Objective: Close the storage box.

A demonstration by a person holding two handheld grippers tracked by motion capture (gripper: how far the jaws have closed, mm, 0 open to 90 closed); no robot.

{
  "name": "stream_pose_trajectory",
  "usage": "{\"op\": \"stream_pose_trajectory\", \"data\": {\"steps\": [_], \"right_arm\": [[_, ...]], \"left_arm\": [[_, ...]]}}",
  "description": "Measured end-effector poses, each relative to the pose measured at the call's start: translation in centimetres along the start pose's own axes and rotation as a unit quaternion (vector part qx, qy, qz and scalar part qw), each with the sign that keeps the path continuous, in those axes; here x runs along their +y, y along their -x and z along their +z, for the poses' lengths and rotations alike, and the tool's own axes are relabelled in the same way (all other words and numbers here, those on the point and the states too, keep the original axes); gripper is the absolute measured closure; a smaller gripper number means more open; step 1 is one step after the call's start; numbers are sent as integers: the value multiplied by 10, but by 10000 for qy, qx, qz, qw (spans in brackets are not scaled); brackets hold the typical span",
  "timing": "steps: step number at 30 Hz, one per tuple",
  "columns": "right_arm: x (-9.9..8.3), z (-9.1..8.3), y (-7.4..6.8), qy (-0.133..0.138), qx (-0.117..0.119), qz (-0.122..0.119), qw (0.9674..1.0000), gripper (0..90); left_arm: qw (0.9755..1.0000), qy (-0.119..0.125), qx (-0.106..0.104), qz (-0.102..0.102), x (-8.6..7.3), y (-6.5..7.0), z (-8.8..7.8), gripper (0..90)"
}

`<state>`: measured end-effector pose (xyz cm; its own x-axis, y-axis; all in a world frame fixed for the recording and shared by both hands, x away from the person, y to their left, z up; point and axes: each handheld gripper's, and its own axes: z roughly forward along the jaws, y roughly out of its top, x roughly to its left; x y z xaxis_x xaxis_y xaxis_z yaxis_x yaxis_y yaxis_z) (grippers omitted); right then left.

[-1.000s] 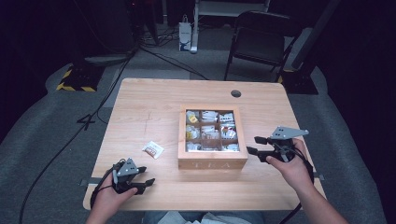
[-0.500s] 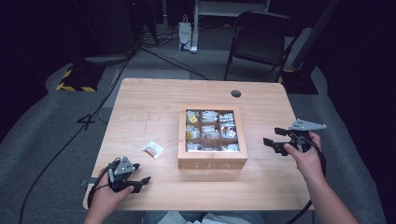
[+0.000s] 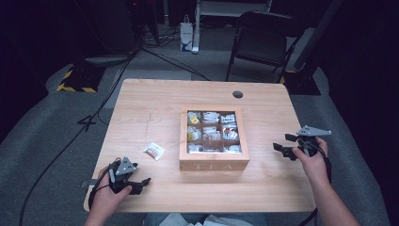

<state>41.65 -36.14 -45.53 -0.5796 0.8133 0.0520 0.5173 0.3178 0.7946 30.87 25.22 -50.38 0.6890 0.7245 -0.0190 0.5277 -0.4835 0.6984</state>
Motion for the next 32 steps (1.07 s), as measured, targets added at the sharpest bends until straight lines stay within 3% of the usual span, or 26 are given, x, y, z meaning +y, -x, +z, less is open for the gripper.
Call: {"op": "stream_pose_trajectory", "data": {"steps": [9,17,21,26,32], "right_arm": [[-19,12,9,-252,-199,177,9993,236],[-32,24,5,-519,-457,35,9976,224],[-37,27,3,-514,-513,-29,9974,209],[-40,28,2,-432,-488,42,9979,176],[-40,28,-3,-454,-900,351,9943,135]], "left_arm": [[10000,-75,13,20,2,-4,2,152],[10000,-78,7,24,2,-4,2,150],[10000,-70,13,31,2,-4,2,150],[10000,-73,12,25,2,-4,2,149],[10000,-78,6,24,2,-4,2,149]]}}
